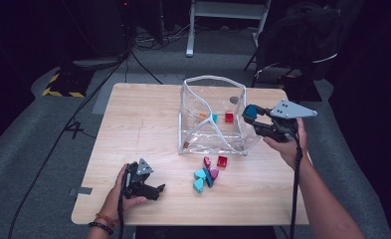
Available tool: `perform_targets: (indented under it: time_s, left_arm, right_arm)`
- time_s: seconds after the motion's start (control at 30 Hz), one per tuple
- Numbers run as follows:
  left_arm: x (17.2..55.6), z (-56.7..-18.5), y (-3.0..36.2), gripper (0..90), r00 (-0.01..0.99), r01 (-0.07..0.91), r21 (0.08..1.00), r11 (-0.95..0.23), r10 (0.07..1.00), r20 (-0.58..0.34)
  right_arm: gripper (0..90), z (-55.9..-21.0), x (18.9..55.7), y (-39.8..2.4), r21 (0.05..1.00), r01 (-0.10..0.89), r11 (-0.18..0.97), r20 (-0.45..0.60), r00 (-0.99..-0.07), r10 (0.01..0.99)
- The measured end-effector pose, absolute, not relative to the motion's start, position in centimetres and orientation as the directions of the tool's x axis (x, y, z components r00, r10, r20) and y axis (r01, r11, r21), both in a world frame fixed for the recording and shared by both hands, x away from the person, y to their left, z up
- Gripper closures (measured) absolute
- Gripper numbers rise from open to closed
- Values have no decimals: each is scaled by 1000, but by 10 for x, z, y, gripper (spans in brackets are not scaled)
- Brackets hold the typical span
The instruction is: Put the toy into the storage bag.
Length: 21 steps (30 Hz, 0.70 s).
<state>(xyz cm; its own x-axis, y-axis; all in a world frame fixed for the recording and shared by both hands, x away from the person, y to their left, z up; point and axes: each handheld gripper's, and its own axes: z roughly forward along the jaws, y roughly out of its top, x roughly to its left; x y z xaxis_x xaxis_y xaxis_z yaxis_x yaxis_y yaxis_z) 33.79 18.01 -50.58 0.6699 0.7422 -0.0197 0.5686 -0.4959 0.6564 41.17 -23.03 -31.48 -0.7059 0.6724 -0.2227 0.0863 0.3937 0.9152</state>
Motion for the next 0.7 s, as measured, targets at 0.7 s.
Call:
perform_targets:
  time_s: [0.7]
  left_arm:
    - [338,-506,180,5,670,568,657,-496,742,-20]
  right_arm:
    - [564,-323,436,-206,899,144,414,-197,-711,675]
